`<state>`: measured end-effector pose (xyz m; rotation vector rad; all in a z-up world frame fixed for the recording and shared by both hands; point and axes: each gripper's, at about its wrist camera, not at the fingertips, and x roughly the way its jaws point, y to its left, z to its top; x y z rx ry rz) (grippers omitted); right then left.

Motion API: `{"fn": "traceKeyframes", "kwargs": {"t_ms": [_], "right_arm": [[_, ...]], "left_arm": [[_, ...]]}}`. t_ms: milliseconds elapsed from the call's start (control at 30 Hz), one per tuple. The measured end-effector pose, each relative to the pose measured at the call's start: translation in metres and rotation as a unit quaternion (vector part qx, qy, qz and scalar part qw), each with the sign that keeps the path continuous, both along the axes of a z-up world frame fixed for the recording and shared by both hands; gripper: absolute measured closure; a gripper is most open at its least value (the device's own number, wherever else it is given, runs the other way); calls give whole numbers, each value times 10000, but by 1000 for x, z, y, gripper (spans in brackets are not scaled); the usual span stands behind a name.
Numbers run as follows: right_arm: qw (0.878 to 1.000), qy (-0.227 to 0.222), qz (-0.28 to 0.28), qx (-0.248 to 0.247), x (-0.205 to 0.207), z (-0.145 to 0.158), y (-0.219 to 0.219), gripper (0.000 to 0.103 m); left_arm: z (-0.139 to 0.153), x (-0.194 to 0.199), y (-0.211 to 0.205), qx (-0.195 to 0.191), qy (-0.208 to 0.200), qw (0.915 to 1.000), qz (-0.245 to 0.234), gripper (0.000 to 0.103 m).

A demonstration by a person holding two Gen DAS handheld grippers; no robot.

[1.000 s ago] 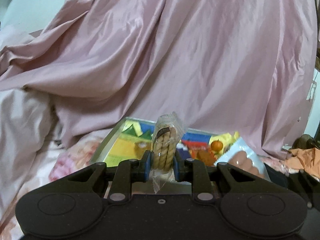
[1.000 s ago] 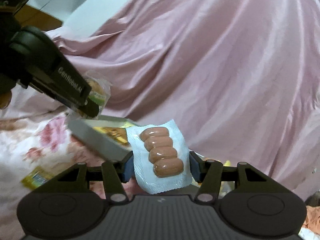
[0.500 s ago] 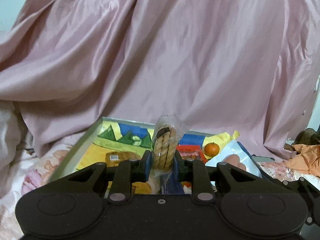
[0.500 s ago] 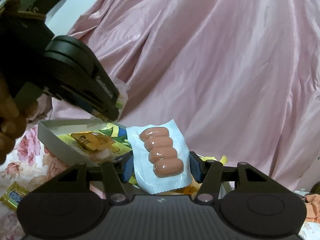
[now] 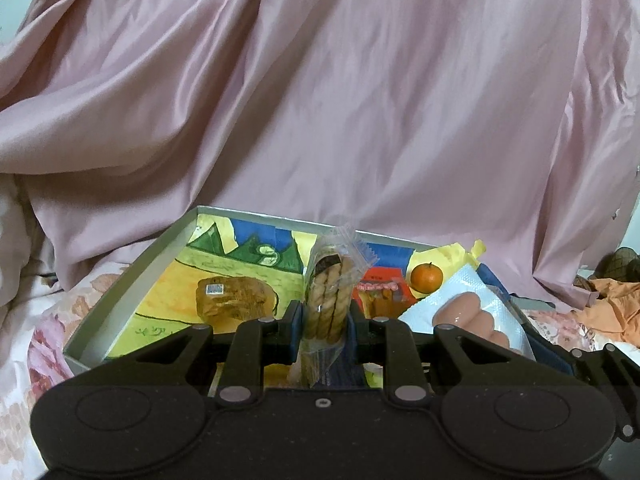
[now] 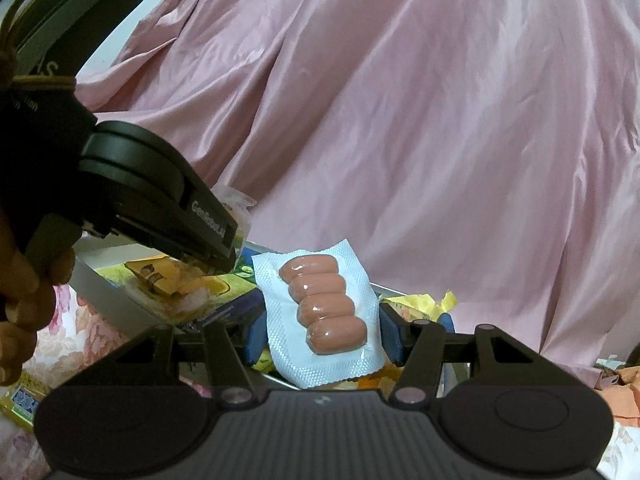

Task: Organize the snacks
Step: 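Open the left tool over the grey tray while the right tool releases the sausage tray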

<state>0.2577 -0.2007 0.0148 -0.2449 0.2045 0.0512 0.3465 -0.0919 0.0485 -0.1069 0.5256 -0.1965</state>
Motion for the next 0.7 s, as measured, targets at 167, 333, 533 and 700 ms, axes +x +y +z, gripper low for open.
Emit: {"fn": "traceKeyframes", "kwargs": {"t_ms": [167,333,533,700], "right_arm": [[10000,67,-6,-44,3,0,2,40],[10000,72,11,-67,5,0,4,31],[9999,-32,42,-88,1,2,7,18],[9999,-125,8,-5,-7,8,8,4]], "left_arm": [[0,0,3,0,111,9998,153,52],[5,-5,11,-74,34,9996,275,34],[16,-16,21,-136,-127,9988,452,7],[28,-31,31,-53,-379,9968,703,1]]}}
